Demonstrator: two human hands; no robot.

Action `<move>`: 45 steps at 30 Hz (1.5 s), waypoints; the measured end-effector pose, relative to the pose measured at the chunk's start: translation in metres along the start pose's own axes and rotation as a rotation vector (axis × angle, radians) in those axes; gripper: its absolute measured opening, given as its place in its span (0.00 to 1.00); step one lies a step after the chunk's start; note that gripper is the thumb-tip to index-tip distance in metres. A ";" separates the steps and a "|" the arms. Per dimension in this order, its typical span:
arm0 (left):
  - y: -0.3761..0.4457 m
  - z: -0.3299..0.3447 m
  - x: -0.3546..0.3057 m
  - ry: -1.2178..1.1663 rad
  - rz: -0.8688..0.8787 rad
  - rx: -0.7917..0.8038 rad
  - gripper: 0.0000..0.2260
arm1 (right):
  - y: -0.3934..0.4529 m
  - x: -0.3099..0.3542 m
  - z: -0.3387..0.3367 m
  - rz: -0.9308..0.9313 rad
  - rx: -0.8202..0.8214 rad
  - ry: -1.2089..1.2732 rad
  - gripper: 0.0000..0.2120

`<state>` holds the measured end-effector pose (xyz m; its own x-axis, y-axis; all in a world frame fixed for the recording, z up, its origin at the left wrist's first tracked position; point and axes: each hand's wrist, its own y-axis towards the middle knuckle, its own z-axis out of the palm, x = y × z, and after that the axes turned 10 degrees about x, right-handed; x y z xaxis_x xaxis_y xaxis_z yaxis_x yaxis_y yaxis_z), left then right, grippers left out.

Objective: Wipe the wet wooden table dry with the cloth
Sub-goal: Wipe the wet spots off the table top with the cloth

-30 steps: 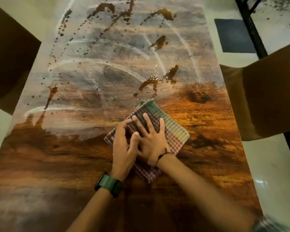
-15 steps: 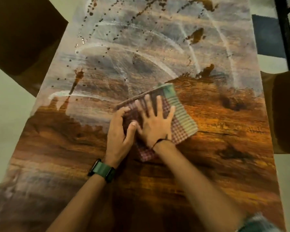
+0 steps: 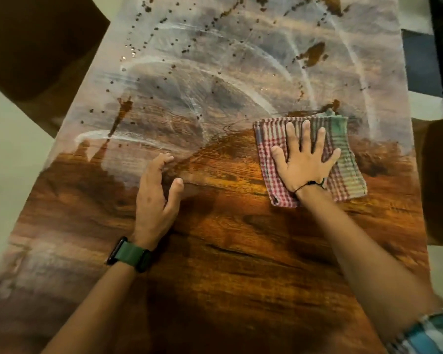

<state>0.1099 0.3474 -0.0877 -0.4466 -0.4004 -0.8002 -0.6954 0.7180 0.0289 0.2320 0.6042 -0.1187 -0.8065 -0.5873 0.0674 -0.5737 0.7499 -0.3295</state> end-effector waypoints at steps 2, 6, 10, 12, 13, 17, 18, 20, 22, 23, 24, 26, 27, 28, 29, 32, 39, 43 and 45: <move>0.000 -0.004 0.001 0.011 -0.044 -0.052 0.22 | -0.018 0.046 0.013 -0.088 -0.007 -0.041 0.34; 0.001 -0.011 0.003 0.051 -0.068 -0.126 0.23 | -0.064 0.152 0.035 -0.473 0.008 -0.099 0.31; -0.001 -0.017 0.002 0.112 -0.100 -0.172 0.22 | -0.066 0.175 0.035 -0.684 0.037 -0.177 0.31; -0.004 -0.018 0.002 0.114 -0.104 -0.167 0.20 | -0.053 0.156 0.031 -0.720 0.010 -0.153 0.29; -0.005 -0.019 0.002 0.105 -0.100 -0.160 0.20 | -0.044 0.140 0.028 -0.679 0.001 -0.126 0.29; -0.010 -0.022 0.006 0.078 -0.094 -0.143 0.18 | -0.004 0.064 0.011 -0.338 -0.019 -0.042 0.31; -0.011 -0.022 0.008 0.064 -0.095 -0.138 0.18 | 0.000 0.050 0.009 -0.273 -0.023 -0.032 0.32; -0.013 -0.023 0.012 0.030 -0.098 -0.141 0.17 | 0.001 0.043 0.007 -0.192 -0.023 -0.037 0.32; -0.013 -0.025 0.015 -0.008 -0.092 -0.140 0.17 | -0.006 0.059 0.011 -0.114 -0.023 -0.037 0.32; -0.013 -0.026 0.015 -0.025 -0.084 -0.136 0.17 | -0.012 0.070 0.014 -0.082 -0.021 -0.029 0.32; -0.013 -0.028 0.016 -0.042 -0.078 -0.132 0.18 | -0.018 0.085 0.017 -0.071 -0.019 -0.029 0.33; -0.012 -0.036 0.022 -0.085 -0.086 -0.113 0.18 | -0.038 0.129 0.026 -0.112 -0.019 -0.049 0.33; -0.013 -0.042 0.025 -0.107 -0.094 -0.111 0.18 | -0.050 0.156 0.031 -0.160 -0.021 -0.057 0.33; -0.013 -0.049 0.028 -0.126 -0.095 -0.114 0.18 | -0.061 0.185 0.037 -0.219 -0.017 -0.061 0.32; -0.015 -0.058 0.033 -0.133 -0.085 -0.116 0.18 | -0.074 0.218 0.043 -0.285 -0.004 -0.065 0.32; -0.020 -0.086 0.048 -0.119 -0.047 -0.100 0.19 | -0.105 0.286 0.056 -0.496 0.054 -0.146 0.28; -0.024 -0.123 0.072 -0.188 -0.084 -0.018 0.17 | -0.067 0.207 0.038 -0.279 0.015 -0.061 0.29; -0.023 -0.140 0.075 -0.176 -0.042 -0.004 0.18 | -0.054 0.150 0.025 0.125 0.026 0.040 0.31; -0.024 -0.148 0.079 -0.187 -0.041 -0.002 0.18 | -0.056 0.172 0.028 0.222 0.011 0.070 0.31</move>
<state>0.0076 0.2141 -0.0632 -0.3056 -0.3169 -0.8979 -0.7121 0.7020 -0.0054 0.1289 0.4526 -0.1147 -0.9208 -0.3858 0.0575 -0.3802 0.8546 -0.3537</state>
